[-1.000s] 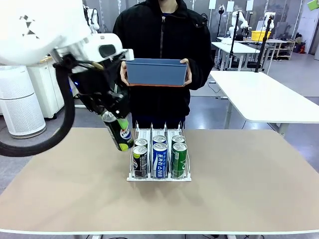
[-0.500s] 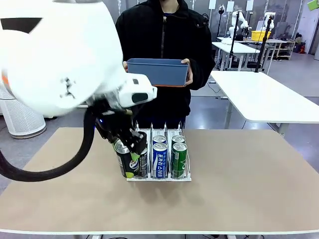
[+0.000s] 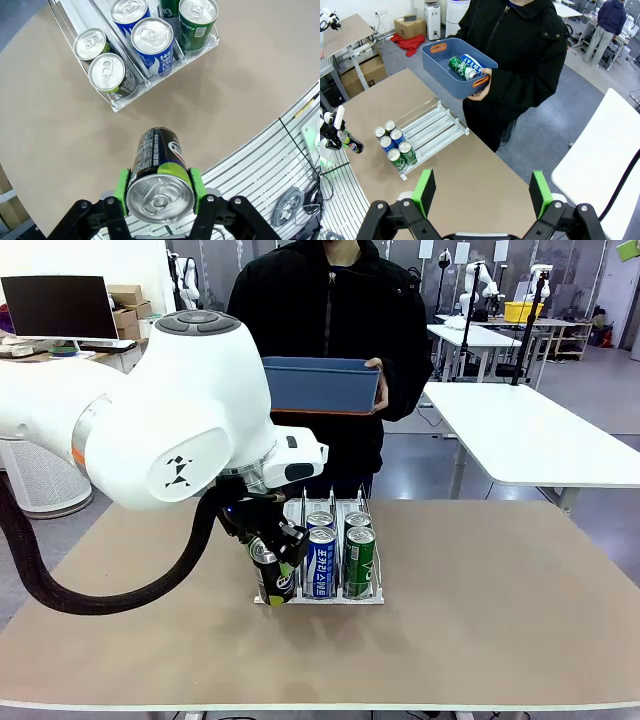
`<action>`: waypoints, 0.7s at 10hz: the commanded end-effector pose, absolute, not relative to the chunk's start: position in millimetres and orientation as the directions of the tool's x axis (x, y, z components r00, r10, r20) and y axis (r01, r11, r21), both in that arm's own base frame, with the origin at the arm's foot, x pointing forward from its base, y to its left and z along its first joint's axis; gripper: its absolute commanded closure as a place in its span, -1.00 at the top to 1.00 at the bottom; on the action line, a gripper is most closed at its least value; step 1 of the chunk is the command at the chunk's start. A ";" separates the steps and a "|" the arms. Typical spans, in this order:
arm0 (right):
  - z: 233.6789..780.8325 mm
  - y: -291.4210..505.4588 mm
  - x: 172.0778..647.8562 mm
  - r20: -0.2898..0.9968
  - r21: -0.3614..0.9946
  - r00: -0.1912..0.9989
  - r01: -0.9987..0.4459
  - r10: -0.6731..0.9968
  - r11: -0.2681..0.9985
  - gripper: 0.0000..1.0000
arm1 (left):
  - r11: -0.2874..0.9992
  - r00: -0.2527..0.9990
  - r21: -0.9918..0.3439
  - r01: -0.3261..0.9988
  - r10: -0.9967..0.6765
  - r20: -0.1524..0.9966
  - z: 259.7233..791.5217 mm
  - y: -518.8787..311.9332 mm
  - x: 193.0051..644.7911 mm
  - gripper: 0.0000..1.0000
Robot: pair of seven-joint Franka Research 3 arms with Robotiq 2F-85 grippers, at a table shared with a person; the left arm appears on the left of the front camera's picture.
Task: Fill the beverage cans into the dispenser.
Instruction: Place the picked Pepsi coke in the line of the Automatic Can Dispenser with the same cans.
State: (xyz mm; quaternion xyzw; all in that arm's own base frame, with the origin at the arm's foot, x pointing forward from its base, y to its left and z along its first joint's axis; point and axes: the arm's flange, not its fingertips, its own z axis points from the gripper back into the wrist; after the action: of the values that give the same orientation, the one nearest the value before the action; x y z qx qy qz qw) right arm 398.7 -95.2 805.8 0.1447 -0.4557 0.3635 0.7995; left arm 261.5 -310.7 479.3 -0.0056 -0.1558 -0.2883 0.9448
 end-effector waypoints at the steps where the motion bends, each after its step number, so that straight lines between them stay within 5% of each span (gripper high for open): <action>1: 804.6 -94.4 397.7 0.835 -0.097 0.319 -0.716 0.448 0.692 1.00 | 0.835 0.784 0.080 0.545 -0.541 0.303 488.7 -309.3 252.6 0.16; 7: 804.6 -94.4 397.7 0.835 -0.097 0.319 -0.716 0.448 0.692 1.00 | 0.913 0.843 0.148 0.379 -0.407 0.351 473.5 -308.7 264.1 0.16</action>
State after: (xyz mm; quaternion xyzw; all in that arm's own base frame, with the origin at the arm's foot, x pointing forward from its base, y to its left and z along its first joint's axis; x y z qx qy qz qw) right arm 398.7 -95.2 805.8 0.1447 -0.4557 0.3635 0.7995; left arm 262.7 -304.1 477.8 0.0167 -0.1734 -0.2203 0.9597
